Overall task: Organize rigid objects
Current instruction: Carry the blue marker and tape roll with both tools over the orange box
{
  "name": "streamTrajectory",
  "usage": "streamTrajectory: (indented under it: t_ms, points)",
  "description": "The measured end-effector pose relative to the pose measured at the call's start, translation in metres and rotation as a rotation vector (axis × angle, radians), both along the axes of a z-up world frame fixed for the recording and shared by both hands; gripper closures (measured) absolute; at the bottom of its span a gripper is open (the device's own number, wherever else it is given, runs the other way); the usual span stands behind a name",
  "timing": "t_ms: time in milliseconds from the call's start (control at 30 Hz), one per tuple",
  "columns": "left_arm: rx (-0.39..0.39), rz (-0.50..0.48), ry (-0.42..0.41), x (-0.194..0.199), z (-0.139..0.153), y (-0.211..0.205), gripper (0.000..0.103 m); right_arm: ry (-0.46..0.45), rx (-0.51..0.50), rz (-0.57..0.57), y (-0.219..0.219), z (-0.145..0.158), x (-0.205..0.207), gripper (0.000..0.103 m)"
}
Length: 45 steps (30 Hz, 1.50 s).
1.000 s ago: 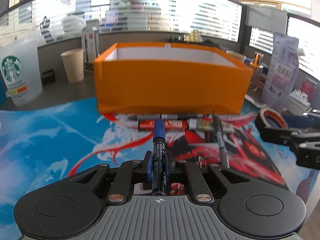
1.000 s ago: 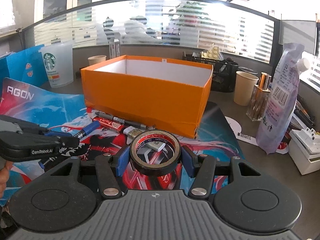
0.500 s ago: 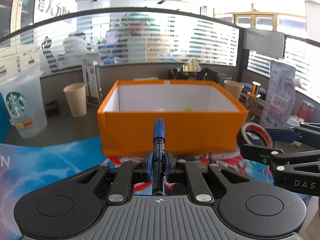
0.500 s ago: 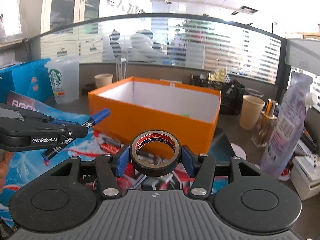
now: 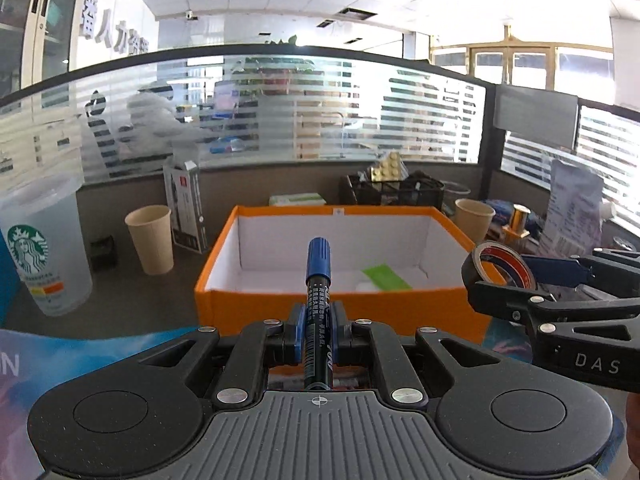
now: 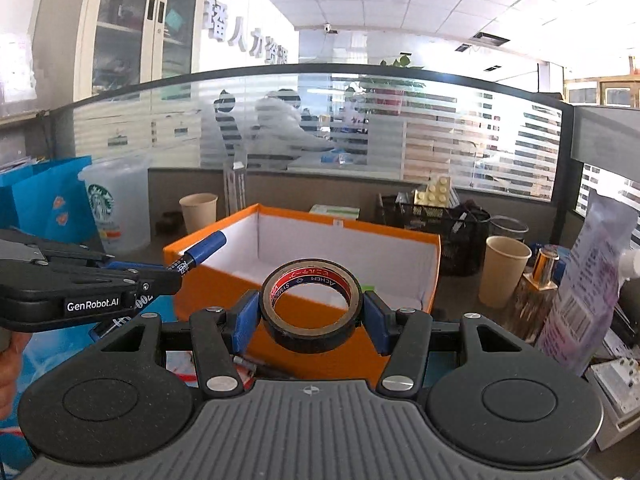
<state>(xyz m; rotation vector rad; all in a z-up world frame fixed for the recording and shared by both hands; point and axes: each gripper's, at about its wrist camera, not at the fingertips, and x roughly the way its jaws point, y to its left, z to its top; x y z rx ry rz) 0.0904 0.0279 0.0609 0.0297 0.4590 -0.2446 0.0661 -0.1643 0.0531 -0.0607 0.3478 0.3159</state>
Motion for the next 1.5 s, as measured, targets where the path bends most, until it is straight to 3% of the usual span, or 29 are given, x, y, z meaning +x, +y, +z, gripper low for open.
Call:
streamTrajectory:
  t_ms: [967,1500]
  points:
    - [0.002,0.013,-0.031,0.093,0.023,-0.008,0.092,-0.013,0.054,-0.058,-0.009,0.012,0.084,0.051]
    - [-0.012,0.034,0.052,0.150,-0.003,-0.003,0.092,0.049,0.056,-0.086,-0.005,-0.004,0.137,0.051]
